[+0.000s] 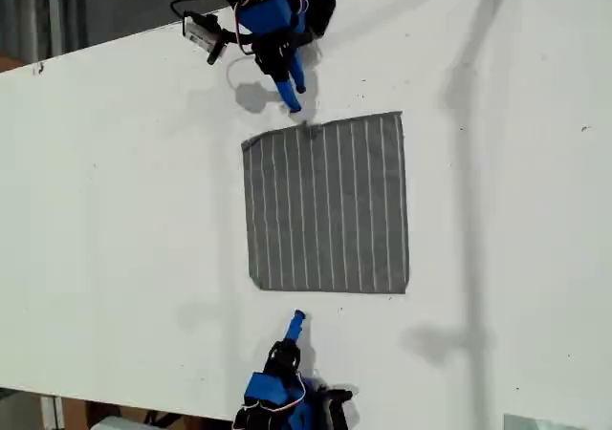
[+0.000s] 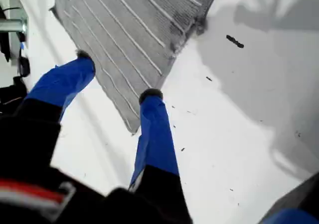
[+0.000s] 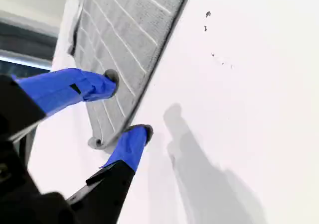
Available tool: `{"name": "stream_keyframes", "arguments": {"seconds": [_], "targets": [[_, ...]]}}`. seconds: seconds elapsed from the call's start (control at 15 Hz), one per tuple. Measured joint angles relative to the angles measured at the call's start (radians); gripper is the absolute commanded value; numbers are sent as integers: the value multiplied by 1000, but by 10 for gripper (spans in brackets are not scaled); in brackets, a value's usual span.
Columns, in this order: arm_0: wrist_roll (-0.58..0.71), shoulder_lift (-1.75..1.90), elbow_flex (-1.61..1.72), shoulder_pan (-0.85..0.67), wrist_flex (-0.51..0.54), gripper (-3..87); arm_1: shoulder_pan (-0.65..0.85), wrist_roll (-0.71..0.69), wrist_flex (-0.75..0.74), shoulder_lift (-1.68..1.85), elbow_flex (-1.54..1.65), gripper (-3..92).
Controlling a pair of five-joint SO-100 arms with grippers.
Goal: Grasp corners of a square towel and fold twice.
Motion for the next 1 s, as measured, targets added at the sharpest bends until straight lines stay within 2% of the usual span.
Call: {"name": "stream_keyframes", "arguments": {"seconds": [0.07, 0.13, 0.2, 0.27, 0.33, 0.47, 0.6, 0.73, 0.8, 0.87, 0.93, 1.0], "targets": [[-8, 0, 0, -6, 0, 140, 2, 0, 0, 0, 0, 228], [-48, 0, 0, -75, 0, 140, 130, -6, 0, 0, 0, 228], [-75, 0, 0, -92, 0, 140, 382, -5, 0, 0, 0, 228], [-110, 0, 2, -46, -2, 140, 644, -2, 0, 0, 0, 228], [-141, 0, 2, -29, 0, 140, 793, -3, 2, 0, 0, 228], [-261, 0, 2, -94, 3, 338, 899, -5, 2, 0, 0, 228], [-420, 0, 2, -218, 5, 330, 945, -6, 2, 0, 0, 226], [-460, 0, 2, -272, 5, 256, 983, -15, 2, 0, 0, 242], [-463, 0, 2, -272, 5, 206, 1023, -60, 9, 0, -2, 223], [-466, 0, 2, -270, 6, 146, 992, -169, 14, 0, -11, 187], [-469, 0, -3, -270, 14, 109, 913, -232, 17, 0, -29, 245], [-469, 0, -5, -270, 17, 89, 927, -258, 25, 3, -43, 368]]}}
